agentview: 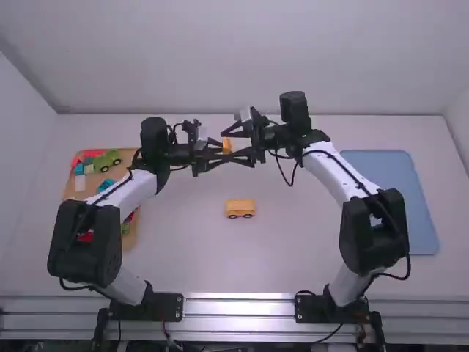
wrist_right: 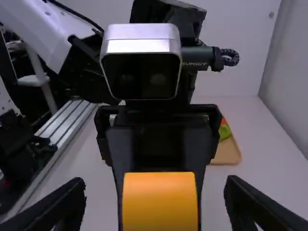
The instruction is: Assemble lego blocks to make yellow taxi
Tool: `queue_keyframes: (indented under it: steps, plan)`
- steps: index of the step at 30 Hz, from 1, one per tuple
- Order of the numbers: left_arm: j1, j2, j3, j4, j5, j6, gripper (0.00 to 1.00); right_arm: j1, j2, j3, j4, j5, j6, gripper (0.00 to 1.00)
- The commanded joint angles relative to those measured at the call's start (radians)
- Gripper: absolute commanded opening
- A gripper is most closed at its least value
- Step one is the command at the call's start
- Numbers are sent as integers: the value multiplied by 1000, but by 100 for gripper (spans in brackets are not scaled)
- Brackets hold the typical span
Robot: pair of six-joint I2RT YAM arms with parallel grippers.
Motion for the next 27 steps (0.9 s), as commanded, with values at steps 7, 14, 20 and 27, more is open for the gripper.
queue_keyframes:
  steps: [7, 14, 20, 27]
  plan:
    - [-6, -16, 6, 6, 38, -10, 2, -3, 6, 18, -2, -6, -4, 41]
    - [-9, -16, 6, 6, 37, -10, 36, -3, 6, 18, -2, -6, -23, 20]
    - [-3, -16, 6, -9, 33, -9, 99, -16, -4, 18, 116, 160, 152, 13]
    - [-13, -16, 6, -259, -324, 3, 99, 7, -127, 18, 1, 653, 201, 13]
